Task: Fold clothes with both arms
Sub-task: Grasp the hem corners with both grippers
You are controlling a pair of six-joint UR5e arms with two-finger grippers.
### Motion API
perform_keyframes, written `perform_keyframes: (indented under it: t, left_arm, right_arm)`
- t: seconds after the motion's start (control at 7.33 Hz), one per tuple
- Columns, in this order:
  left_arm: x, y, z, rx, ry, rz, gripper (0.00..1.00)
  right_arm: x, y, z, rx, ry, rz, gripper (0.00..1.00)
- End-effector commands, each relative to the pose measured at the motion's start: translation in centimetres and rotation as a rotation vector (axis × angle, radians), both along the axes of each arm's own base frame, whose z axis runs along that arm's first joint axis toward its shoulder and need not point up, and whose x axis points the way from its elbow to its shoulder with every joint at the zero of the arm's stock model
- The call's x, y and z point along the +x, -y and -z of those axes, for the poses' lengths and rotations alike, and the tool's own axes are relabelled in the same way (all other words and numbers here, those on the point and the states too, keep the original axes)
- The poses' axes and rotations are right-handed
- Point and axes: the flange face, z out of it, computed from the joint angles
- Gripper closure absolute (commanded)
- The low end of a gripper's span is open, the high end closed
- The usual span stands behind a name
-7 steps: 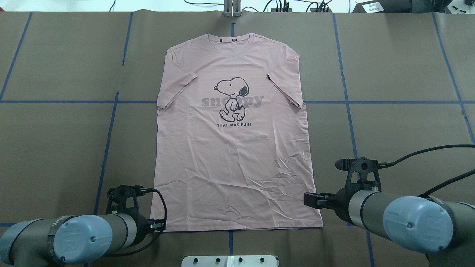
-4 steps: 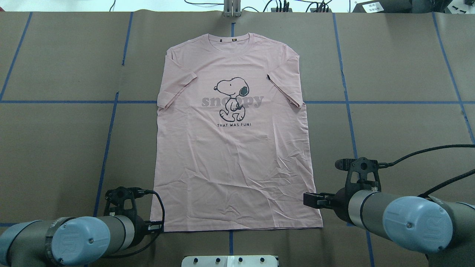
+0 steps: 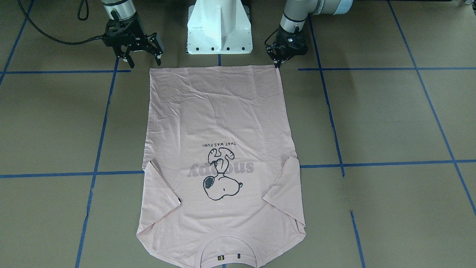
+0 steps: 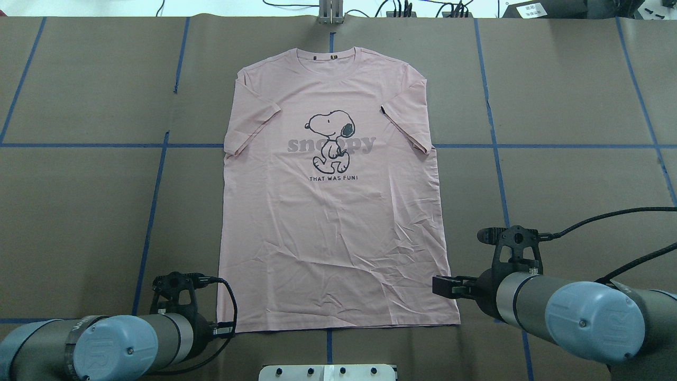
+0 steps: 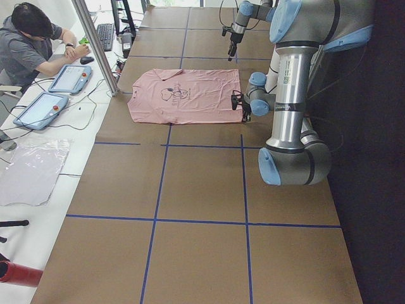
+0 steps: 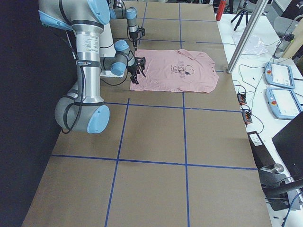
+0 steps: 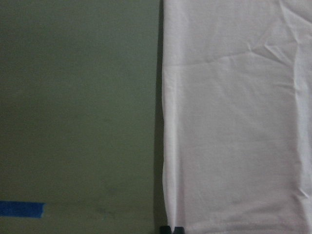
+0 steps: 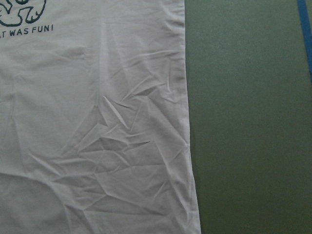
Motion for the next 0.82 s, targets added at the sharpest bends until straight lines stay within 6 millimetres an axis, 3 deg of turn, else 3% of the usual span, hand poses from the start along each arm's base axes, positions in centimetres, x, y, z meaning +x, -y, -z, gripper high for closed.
perform_keyframes:
  t: [0.0, 0.14, 0.27, 0.68]
  left_arm:
    - [0.2, -0.2, 0.4, 0.001, -0.01, -0.006, 1.0]
    - [0.3, -0.2, 0.4, 0.005, -0.008, -0.009, 1.0]
    - [0.3, -0.2, 0.3, 0.009, -0.006, -0.009, 1.0]
    - [0.1, 0.4, 0.4, 0.047, -0.003, 0.04, 1.0]
  right_arm:
    - [-1.8, -2.8, -0.2, 0.023, -0.001, -0.036, 0.0]
    - [-2.9, -4.5, -0.7, 0.023, -0.001, -0.063, 0.0]
    - [-3.2, -5.5, -2.0, 0.029, -0.027, -0.067, 0.06]
    - [-4.7, -6.4, -6.0, 0.011, -0.094, -0.103, 0.24]
